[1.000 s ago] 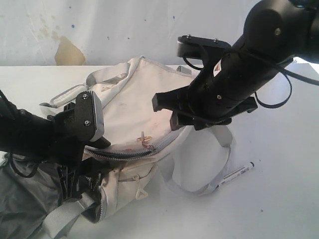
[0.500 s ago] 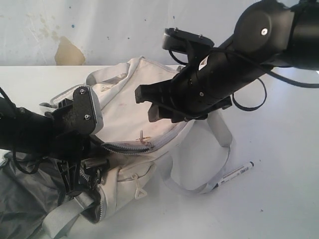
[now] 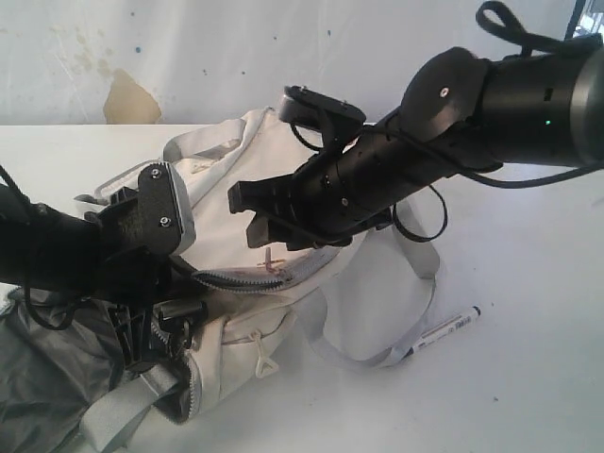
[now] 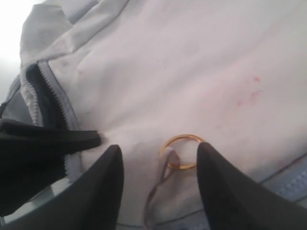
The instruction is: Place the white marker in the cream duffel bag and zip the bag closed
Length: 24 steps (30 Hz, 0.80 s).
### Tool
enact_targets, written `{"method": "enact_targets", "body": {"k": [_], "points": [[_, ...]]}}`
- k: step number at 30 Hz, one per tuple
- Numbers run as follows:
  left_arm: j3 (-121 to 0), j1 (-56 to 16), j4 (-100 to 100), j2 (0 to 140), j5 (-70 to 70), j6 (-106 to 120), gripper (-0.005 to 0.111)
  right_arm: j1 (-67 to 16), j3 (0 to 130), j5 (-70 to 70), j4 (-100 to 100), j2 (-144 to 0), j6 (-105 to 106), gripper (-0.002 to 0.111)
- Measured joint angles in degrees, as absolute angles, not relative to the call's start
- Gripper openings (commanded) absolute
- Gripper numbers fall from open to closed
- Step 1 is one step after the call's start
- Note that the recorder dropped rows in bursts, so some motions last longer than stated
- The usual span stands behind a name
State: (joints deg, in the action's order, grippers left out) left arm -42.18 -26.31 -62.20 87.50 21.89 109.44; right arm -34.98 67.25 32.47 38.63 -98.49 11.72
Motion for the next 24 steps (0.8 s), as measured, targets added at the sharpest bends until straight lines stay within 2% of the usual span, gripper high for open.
{"method": "enact_targets", "body": {"k": [6,13,17,21,24], "points": [[-42.2,-26.3,-62.2,87.5,21.9,109.4,0.000,-35.1,67.3,33.3,38.8,-100.7,12.5,0.044],[-42.2,-26.3,-62.2,87.5,21.9,109.4,0.000,-36.9,67.3,32.3,38.8,-101.6,14.3,0.035],[-42.2,-26.3,-62.2,87.5,22.1,108.7,0.000,-37.0,67.3,31.5,38.6,-103.0,14.6,0.024],[-42.1,-26.3,-62.2,87.5,22.3,108.4,0.000,-37.0,67.3,32.1,38.4,-103.4,14.6,0.000],[-42.1,-26.3,-62.2,87.5,22.3,108.4,0.000,-37.0,67.3,32.3,37.6,-103.4,14.6,0.000]]}}
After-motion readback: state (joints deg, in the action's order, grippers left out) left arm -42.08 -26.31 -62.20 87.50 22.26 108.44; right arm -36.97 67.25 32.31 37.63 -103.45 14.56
